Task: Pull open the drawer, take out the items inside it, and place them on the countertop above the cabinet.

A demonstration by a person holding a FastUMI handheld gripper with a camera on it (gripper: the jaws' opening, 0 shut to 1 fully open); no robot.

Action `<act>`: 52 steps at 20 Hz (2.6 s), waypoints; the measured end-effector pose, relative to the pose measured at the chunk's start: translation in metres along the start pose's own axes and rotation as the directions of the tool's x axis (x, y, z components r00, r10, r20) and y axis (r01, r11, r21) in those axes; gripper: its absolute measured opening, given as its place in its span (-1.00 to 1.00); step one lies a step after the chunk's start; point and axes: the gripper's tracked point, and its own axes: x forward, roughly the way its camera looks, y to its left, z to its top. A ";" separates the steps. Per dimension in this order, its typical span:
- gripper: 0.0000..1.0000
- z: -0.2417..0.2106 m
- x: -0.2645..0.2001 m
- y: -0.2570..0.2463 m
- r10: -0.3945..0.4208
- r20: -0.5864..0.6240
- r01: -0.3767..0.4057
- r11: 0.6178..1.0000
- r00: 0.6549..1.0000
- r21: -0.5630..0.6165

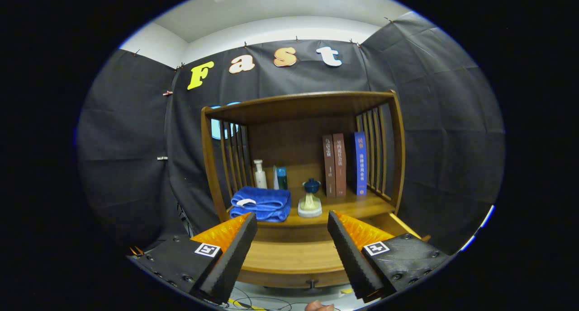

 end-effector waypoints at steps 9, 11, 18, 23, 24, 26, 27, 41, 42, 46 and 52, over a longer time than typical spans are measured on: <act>0.99 -0.151 -0.002 -0.032 -0.044 -0.069 0.041 0.998 0.997 -0.045; 0.98 -0.174 0.008 -0.036 -0.042 -0.097 0.038 0.998 0.994 -0.049; 0.99 -0.192 0.031 -0.037 -0.061 -0.061 0.055 0.994 0.996 -0.096; 0.97 -0.168 0.037 -0.025 -0.055 0.018 0.057 0.985 0.998 -0.165; 0.97 -0.163 0.043 -0.021 -0.051 0.041 0.058 0.981 0.998 -0.183; 0.97 -0.154 0.062 -0.017 -0.048 0.055 0.058 0.978 0.997 -0.199; 0.98 -0.153 0.070 -0.017 -0.054 0.043 0.061 0.980 0.998 -0.189; 0.98 -0.151 0.168 -0.018 -0.081 0.005 0.080 0.982 0.997 -0.173; 0.98 -0.151 0.171 -0.017 -0.083 0.002 0.082 0.981 0.997 -0.176; 0.98 -0.150 0.185 -0.018 -0.086 -0.012 0.083 0.982 0.996 -0.172; 0.98 -0.149 0.206 -0.020 -0.090 -0.030 0.083 0.980 0.995 -0.181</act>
